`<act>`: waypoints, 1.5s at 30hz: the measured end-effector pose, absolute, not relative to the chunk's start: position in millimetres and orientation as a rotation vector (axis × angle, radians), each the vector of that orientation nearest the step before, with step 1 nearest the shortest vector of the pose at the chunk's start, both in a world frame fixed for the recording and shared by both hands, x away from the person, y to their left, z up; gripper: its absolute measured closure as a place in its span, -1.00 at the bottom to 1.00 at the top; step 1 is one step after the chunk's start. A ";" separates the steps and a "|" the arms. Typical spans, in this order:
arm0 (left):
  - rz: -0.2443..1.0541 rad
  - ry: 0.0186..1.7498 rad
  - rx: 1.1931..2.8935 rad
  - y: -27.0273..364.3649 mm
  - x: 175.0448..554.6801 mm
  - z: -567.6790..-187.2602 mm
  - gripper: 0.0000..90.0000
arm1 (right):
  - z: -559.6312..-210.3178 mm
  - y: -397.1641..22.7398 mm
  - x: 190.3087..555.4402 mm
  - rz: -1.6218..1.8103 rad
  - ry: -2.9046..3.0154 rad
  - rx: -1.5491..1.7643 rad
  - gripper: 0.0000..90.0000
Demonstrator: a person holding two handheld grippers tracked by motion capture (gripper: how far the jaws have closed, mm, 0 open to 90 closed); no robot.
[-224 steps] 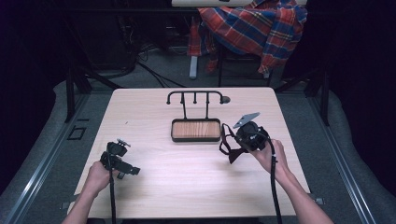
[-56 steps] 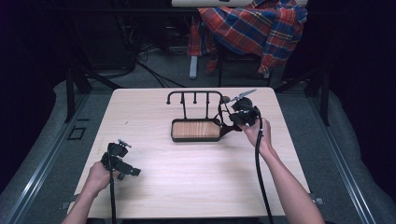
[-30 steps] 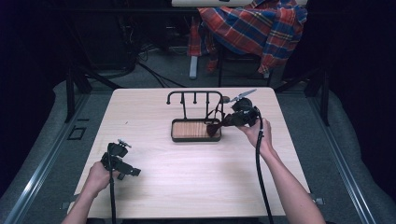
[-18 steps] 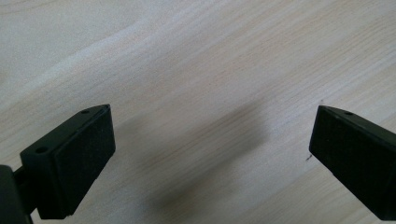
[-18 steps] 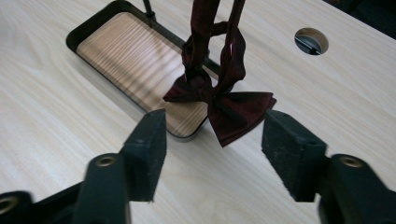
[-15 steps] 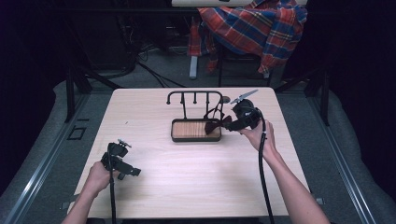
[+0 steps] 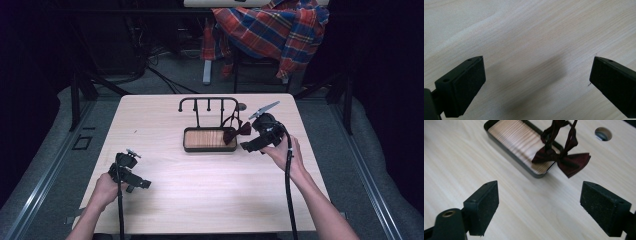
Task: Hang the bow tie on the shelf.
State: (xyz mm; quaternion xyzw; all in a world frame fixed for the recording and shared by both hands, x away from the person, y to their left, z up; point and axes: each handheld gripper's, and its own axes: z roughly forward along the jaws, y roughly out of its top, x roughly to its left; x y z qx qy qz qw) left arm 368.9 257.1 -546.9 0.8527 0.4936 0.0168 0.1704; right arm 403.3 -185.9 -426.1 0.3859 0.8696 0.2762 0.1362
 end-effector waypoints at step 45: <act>0.064 1.391 2.432 254.0 368.2 -544.8 -0.99 | -493.2 -205.8 334.7 0.556 2.769 1.095 -0.74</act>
